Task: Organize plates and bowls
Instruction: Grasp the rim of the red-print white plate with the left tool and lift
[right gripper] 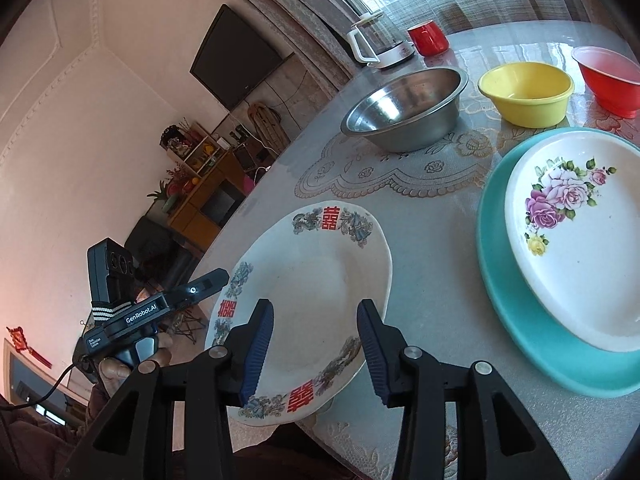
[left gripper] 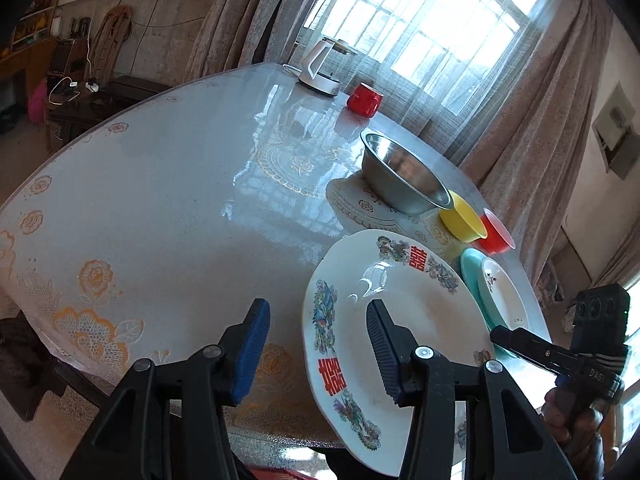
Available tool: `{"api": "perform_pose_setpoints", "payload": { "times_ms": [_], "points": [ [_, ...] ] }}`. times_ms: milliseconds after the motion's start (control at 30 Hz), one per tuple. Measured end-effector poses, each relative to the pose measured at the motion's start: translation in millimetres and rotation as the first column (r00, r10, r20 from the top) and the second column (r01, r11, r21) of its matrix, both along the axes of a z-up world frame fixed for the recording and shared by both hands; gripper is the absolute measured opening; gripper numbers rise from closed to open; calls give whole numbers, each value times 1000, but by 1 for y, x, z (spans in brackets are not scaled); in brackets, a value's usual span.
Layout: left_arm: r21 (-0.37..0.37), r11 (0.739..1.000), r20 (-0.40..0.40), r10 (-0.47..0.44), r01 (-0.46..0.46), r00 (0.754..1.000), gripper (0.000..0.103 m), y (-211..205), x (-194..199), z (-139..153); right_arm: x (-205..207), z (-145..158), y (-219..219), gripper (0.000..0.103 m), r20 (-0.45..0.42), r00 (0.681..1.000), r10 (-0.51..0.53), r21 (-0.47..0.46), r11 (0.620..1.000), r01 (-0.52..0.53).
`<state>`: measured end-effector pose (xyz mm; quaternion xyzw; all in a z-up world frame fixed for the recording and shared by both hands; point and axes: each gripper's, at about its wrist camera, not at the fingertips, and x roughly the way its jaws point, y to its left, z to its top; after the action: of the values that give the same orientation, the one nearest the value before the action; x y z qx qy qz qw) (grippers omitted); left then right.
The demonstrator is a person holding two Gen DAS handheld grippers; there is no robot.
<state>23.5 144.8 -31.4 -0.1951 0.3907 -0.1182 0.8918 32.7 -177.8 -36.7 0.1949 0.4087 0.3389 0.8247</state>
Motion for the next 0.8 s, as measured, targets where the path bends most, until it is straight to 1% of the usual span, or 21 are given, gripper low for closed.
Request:
{"api": "perform_pose_setpoints", "payload": {
  "times_ms": [100,167,267,400,500,600,667,700,733,767,800],
  "points": [
    [13,1000,23,3,-3,1000,50,-2,0,0,-1,3,-6,44,12,999,-35,-2,999,35],
    [-2,1000,21,-9,9,1000,50,-2,1,-1,0,0,-9,44,2,999,-51,-14,999,51],
    [11,1000,23,-13,13,1000,50,-5,1,-4,2,-6,-9,44,-25,998,-58,-30,998,57],
    [32,999,44,-35,34,998,50,-12,1,-8,3,-14,-4,44,-44,998,-40,-26,999,39],
    [24,998,30,-60,59,998,50,-17,3,-14,4,-19,2,44,-55,998,-17,-20,1000,16],
    [46,998,22,-49,48,999,50,-21,5,-20,6,-23,5,42,-65,998,-7,-16,1000,6],
    [39,998,7,-52,52,999,47,-23,6,-24,7,-26,7,35,-72,997,-3,-29,1000,1],
    [34,998,10,-57,56,998,46,-24,6,-24,7,-28,9,35,-80,997,-3,-47,999,-1],
    [39,998,8,-56,55,998,41,-24,6,-24,8,-31,11,35,-91,996,-5,-65,998,-1],
    [49,997,4,-54,54,999,35,-26,6,-25,8,-33,11,33,-89,996,-7,-61,998,1],
    [60,997,3,-52,52,999,32,-26,7,-26,8,-34,10,33,-91,996,-7,-52,999,2]
  ]
}}
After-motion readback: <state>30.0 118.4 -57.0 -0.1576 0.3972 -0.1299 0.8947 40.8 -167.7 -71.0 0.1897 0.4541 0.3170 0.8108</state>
